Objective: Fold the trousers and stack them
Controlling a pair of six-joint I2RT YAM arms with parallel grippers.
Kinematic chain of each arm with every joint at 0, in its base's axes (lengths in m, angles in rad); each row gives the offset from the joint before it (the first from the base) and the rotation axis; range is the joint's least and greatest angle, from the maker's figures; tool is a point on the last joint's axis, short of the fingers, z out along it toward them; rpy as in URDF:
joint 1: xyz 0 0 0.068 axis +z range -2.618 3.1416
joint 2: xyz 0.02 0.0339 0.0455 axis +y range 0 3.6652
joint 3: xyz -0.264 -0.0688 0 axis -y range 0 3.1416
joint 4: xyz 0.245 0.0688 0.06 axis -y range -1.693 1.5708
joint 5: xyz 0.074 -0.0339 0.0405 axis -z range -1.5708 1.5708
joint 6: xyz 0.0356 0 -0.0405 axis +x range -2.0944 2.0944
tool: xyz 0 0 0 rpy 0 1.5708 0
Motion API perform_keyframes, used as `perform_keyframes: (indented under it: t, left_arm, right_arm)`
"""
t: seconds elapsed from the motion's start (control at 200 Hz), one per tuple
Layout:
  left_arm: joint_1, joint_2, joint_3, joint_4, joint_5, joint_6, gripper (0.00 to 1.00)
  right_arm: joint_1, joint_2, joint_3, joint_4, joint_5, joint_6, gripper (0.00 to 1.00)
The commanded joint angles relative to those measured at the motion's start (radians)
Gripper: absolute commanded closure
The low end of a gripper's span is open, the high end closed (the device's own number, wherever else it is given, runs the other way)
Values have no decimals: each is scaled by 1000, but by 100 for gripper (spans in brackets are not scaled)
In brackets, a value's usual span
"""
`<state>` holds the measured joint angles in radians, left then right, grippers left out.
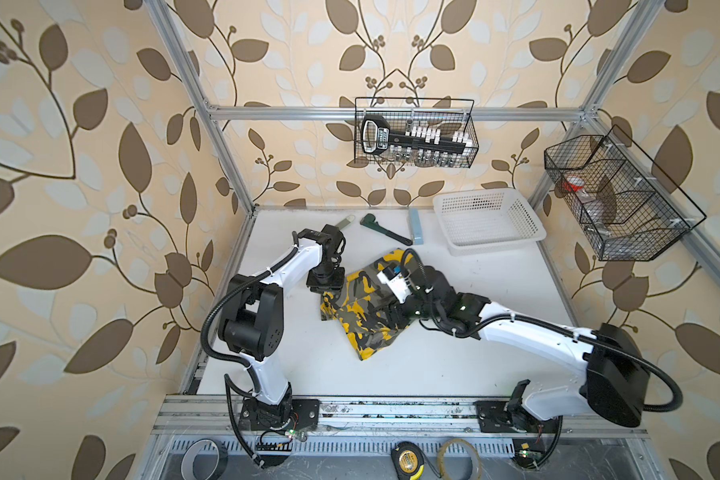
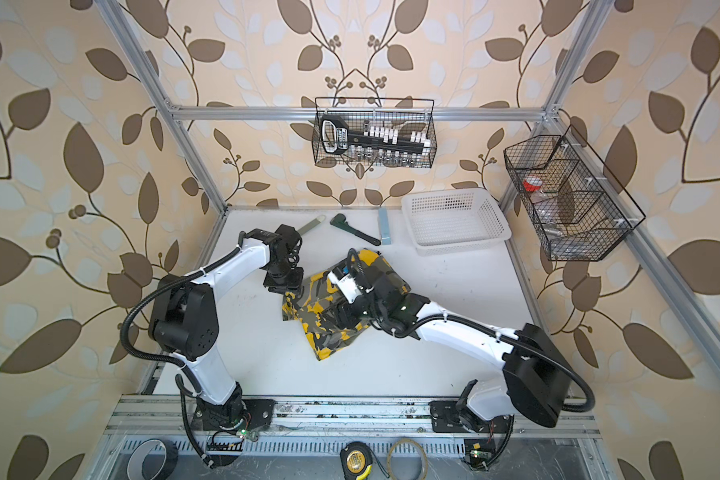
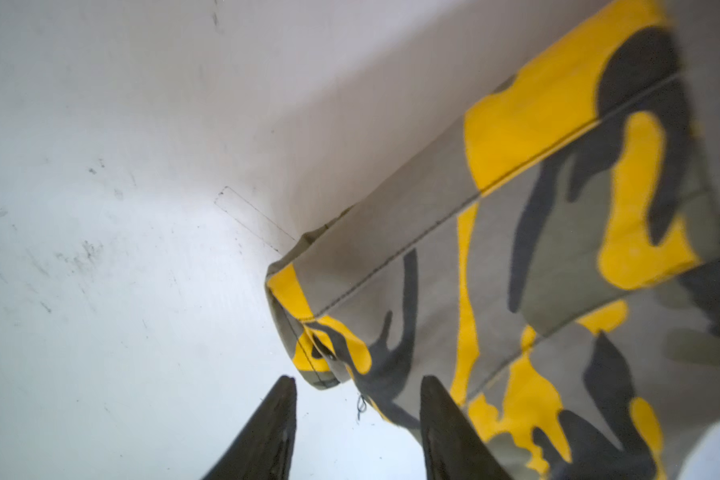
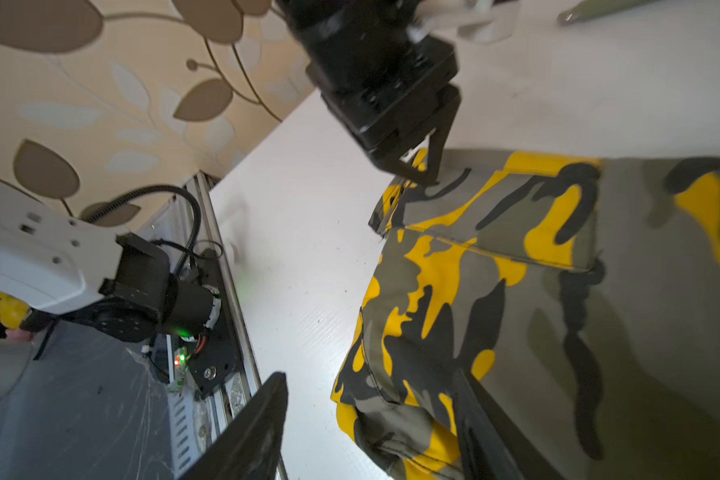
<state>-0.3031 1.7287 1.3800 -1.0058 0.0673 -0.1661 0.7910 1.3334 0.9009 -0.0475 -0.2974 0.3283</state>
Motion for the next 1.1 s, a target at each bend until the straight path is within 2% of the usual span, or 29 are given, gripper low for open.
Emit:
perform_keyframes:
  t: [0.0, 0.18, 0.33, 0.445, 0.645, 0.76, 0.85, 0.88, 1.005, 1.095]
  left_arm:
    - [-52, -64, 26, 34, 71, 88, 46]
    - [-232, -39, 12, 177, 99, 271, 41]
    - [-320, 21, -25, 293, 118, 382, 38]
    - [-357, 115, -22, 315, 93, 384, 38]
    - [-375, 183, -137, 425, -55, 300, 39]
    - [-355, 208, -152, 366, -134, 225, 39]
    - [-292, 195, -182, 327, -131, 153, 41]
    - [-280, 180, -184, 308, -165, 132, 40]
    - [-136, 115, -217, 266, -105, 53, 40]
    - [-50, 83, -261, 254, -129, 44, 40]
  right_arm:
    - [-110, -98, -81, -60, -52, 57, 35]
    - [-382, -278, -236, -72, -126, 151, 32]
    - [-559, -405, -305, -144, -159, 117, 26]
    - [-627, -441, -326, -183, -176, 94, 25]
    - [-635, -450, -343, -184, -152, 94, 24]
    - [-635, -440, -347, -170, -147, 98, 24]
    - [-636, -433, -346, -162, -146, 100, 24]
    - [-635, -431, -345, -160, -146, 99, 24]
    - [-635, -411, -340, -143, -146, 99, 24]
    - [-636, -392, -328, -138, -149, 100, 24]
